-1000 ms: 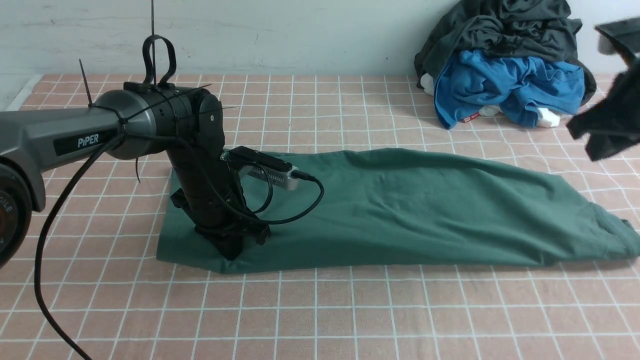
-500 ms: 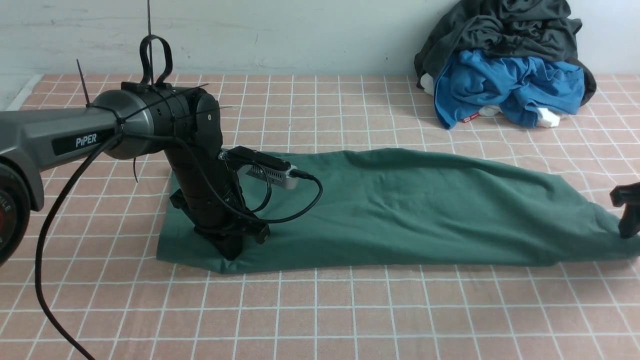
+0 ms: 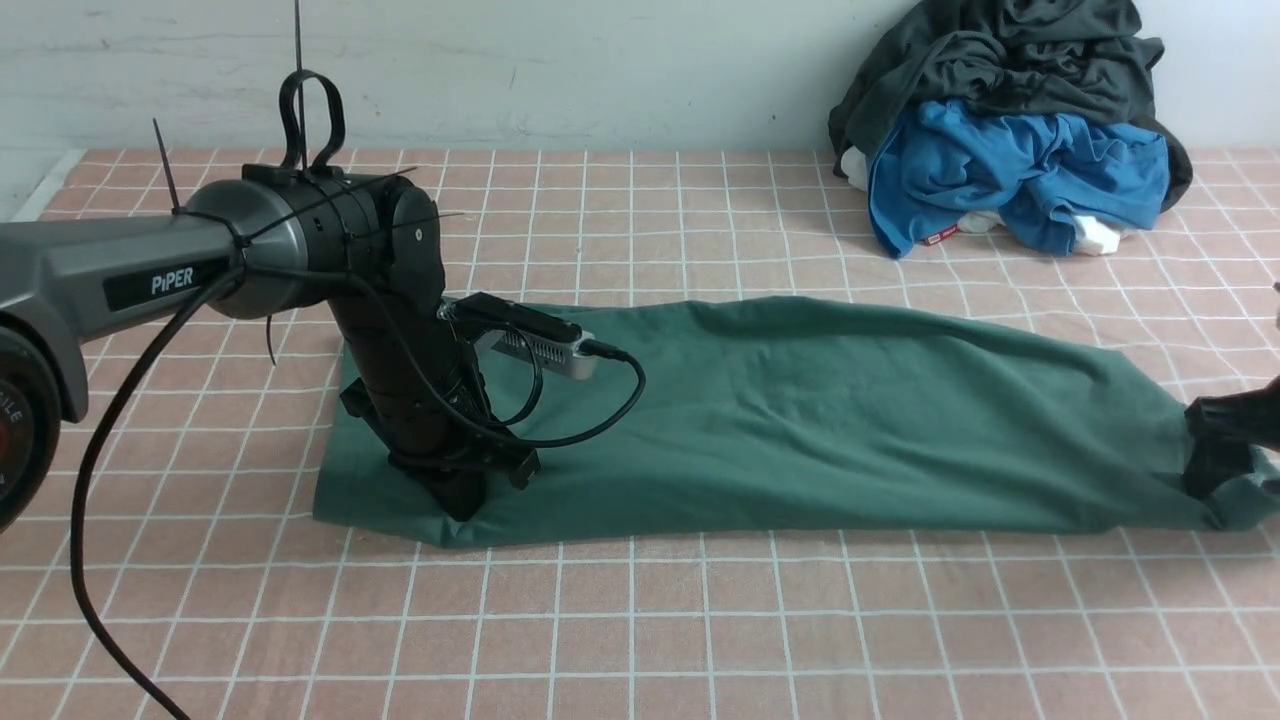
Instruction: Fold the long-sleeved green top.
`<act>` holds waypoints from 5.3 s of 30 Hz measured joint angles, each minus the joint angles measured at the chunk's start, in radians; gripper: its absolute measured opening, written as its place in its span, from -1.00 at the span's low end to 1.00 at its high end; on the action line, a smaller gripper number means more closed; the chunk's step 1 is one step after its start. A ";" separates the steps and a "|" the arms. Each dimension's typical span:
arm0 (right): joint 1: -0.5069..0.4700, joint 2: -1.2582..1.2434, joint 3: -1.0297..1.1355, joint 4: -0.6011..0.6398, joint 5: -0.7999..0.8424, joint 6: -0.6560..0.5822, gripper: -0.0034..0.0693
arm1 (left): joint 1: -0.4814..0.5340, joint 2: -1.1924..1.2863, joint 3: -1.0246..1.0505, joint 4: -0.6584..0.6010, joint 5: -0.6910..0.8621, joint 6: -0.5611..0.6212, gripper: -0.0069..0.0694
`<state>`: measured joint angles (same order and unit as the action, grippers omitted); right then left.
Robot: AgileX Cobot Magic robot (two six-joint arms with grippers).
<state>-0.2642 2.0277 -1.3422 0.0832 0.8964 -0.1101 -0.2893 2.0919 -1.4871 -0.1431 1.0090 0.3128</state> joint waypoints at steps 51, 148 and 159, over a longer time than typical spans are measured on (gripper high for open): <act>0.946 0.163 -0.642 0.085 0.044 -0.070 -0.77 | 0.002 -0.857 0.024 0.113 0.169 -0.051 -0.83; 0.807 -1.674 0.783 0.179 -0.566 -0.295 -0.94 | 0.002 -2.036 0.986 0.166 -0.198 -0.235 -0.83; 0.433 -1.955 1.301 0.023 -0.727 0.173 -0.94 | 0.002 -2.036 0.986 0.166 -0.198 -0.235 -0.83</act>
<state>0.1688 0.0729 -0.0411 0.1060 0.1693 0.0630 -0.2876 0.0559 -0.5010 0.0226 0.8110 0.0774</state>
